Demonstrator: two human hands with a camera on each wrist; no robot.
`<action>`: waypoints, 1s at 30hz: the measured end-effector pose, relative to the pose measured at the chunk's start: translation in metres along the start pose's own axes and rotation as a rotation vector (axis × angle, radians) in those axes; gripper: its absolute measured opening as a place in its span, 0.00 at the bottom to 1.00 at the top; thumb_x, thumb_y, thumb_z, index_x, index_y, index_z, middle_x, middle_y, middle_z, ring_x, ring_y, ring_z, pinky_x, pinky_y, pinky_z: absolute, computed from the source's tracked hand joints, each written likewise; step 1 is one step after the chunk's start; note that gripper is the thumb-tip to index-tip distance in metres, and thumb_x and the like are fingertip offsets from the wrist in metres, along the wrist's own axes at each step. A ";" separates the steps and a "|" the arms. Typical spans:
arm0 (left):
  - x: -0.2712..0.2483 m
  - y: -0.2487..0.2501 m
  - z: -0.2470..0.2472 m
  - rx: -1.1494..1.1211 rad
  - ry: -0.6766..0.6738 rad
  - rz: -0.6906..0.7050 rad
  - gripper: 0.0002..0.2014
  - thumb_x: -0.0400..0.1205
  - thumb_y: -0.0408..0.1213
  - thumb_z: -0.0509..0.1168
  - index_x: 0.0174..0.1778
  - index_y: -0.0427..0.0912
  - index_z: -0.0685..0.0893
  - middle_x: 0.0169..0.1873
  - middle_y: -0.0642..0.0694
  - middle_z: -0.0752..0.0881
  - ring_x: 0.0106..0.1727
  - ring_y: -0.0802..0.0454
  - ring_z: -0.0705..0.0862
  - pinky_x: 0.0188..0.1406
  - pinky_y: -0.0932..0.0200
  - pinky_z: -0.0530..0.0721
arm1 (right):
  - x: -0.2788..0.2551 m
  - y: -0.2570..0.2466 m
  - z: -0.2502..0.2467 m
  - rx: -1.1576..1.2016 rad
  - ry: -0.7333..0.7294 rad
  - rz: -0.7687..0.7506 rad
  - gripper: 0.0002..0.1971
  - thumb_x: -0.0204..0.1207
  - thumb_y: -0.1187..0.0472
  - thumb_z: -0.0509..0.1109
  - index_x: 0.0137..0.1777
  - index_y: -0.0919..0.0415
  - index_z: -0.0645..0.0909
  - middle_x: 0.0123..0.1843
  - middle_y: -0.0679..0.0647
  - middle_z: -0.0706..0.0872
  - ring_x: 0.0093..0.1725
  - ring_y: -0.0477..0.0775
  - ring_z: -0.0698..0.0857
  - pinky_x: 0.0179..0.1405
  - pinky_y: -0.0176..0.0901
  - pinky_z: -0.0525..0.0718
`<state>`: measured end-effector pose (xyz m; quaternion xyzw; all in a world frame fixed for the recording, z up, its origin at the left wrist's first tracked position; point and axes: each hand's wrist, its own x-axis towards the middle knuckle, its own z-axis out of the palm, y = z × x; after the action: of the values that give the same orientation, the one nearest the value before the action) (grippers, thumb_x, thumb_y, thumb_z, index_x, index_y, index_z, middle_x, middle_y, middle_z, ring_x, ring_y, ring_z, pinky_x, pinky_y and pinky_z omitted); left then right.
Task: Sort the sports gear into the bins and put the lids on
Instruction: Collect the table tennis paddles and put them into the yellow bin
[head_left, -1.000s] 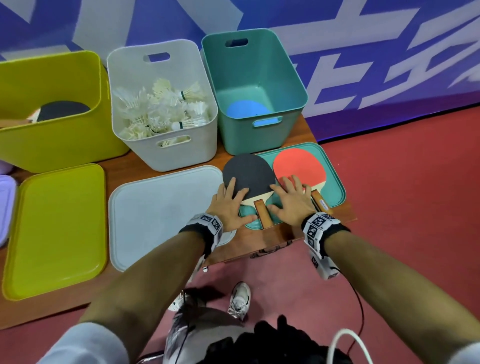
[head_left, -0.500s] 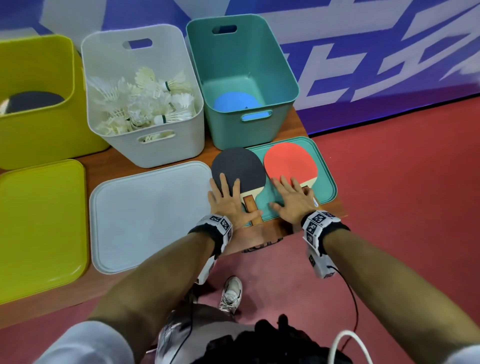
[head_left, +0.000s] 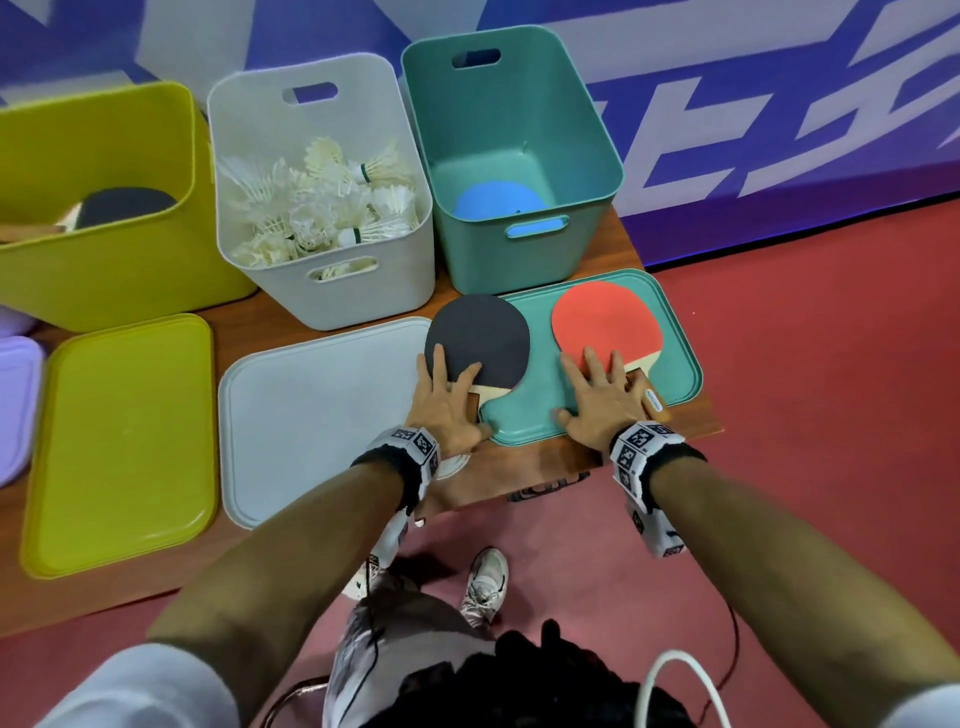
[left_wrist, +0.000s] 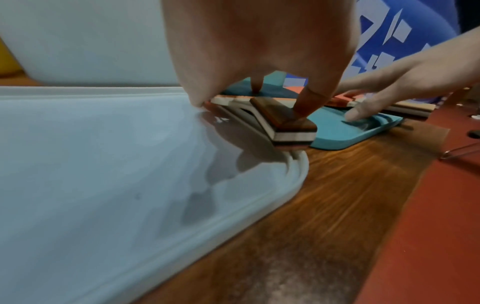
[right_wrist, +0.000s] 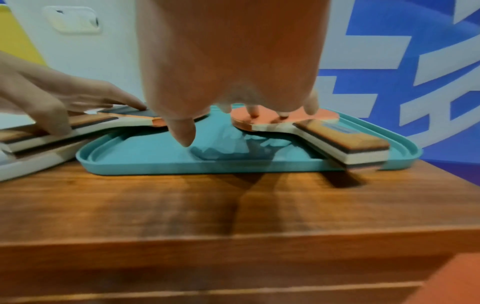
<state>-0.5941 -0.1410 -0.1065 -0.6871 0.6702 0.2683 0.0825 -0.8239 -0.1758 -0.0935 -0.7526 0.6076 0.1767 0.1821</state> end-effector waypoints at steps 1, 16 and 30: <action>-0.002 -0.004 -0.002 -0.020 -0.006 0.001 0.47 0.75 0.58 0.68 0.85 0.58 0.49 0.83 0.35 0.32 0.83 0.28 0.34 0.84 0.39 0.45 | 0.001 -0.007 0.000 0.003 0.025 0.000 0.43 0.79 0.36 0.58 0.86 0.45 0.39 0.88 0.59 0.44 0.85 0.70 0.43 0.78 0.76 0.46; -0.028 -0.051 -0.015 -0.126 -0.002 0.121 0.40 0.80 0.31 0.65 0.86 0.50 0.53 0.85 0.40 0.50 0.80 0.36 0.61 0.76 0.43 0.68 | 0.024 -0.076 -0.001 -0.140 -0.062 -0.298 0.41 0.81 0.33 0.54 0.86 0.44 0.39 0.87 0.55 0.33 0.85 0.61 0.34 0.80 0.70 0.45; -0.061 -0.112 -0.040 -0.233 -0.013 -0.005 0.49 0.72 0.18 0.59 0.86 0.56 0.49 0.85 0.44 0.59 0.77 0.39 0.71 0.73 0.42 0.74 | 0.033 -0.126 -0.022 -0.144 -0.063 -0.379 0.58 0.67 0.29 0.70 0.86 0.47 0.39 0.87 0.60 0.34 0.85 0.64 0.37 0.80 0.71 0.49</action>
<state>-0.4730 -0.0967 -0.0717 -0.6921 0.6322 0.3483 0.0072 -0.6933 -0.1907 -0.0827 -0.8586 0.4350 0.2059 0.1768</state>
